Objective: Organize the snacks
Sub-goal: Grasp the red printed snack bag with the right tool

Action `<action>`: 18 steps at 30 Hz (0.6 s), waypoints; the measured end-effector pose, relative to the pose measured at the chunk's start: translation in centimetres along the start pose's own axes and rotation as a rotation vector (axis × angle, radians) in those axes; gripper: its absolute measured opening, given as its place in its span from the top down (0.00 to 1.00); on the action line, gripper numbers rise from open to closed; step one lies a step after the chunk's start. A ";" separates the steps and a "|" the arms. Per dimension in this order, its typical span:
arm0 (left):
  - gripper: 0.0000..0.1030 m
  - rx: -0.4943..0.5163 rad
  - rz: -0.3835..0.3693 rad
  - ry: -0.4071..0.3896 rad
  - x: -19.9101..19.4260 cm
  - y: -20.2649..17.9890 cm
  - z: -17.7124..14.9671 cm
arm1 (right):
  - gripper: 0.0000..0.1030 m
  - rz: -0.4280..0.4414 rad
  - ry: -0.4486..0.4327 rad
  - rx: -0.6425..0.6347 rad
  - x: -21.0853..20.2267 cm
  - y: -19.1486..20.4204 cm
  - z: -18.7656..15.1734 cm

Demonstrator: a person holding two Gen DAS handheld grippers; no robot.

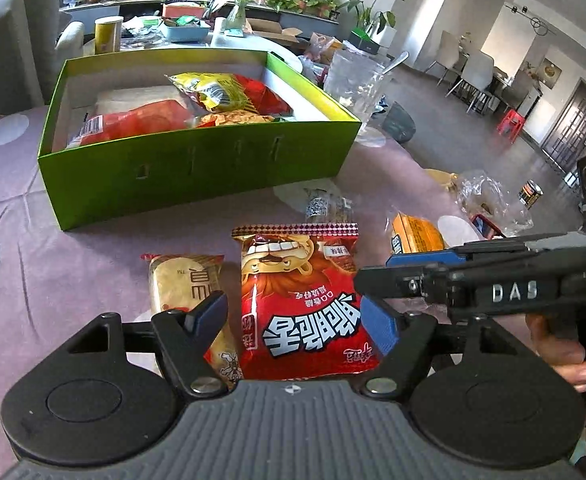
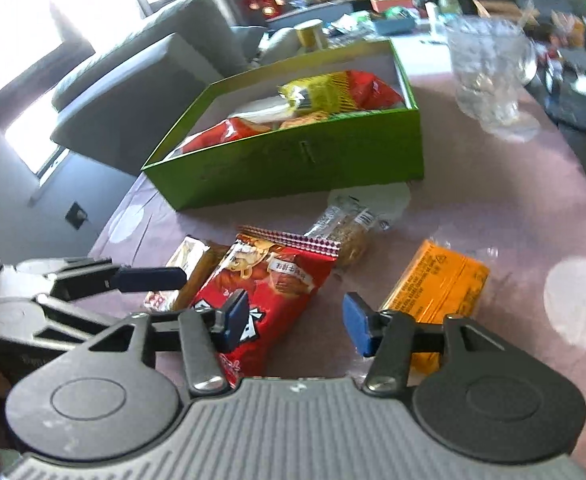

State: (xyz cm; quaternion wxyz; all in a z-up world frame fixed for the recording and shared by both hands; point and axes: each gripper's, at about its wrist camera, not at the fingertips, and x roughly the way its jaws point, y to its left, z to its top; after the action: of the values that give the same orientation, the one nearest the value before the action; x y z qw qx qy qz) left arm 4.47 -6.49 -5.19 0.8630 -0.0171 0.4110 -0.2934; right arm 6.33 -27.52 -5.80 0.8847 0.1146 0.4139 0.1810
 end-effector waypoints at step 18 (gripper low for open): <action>0.17 0.000 0.027 0.096 2.0 0.2 -0.2 | 0.23 -0.011 0.069 0.111 2.1 0.3 0.8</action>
State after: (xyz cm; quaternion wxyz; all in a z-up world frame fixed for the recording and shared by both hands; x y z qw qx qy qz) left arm 5.43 -7.39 -6.77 0.8463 0.0026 0.4519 -0.2820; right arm 8.17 -26.46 -6.65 0.8633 0.1550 0.4540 0.1569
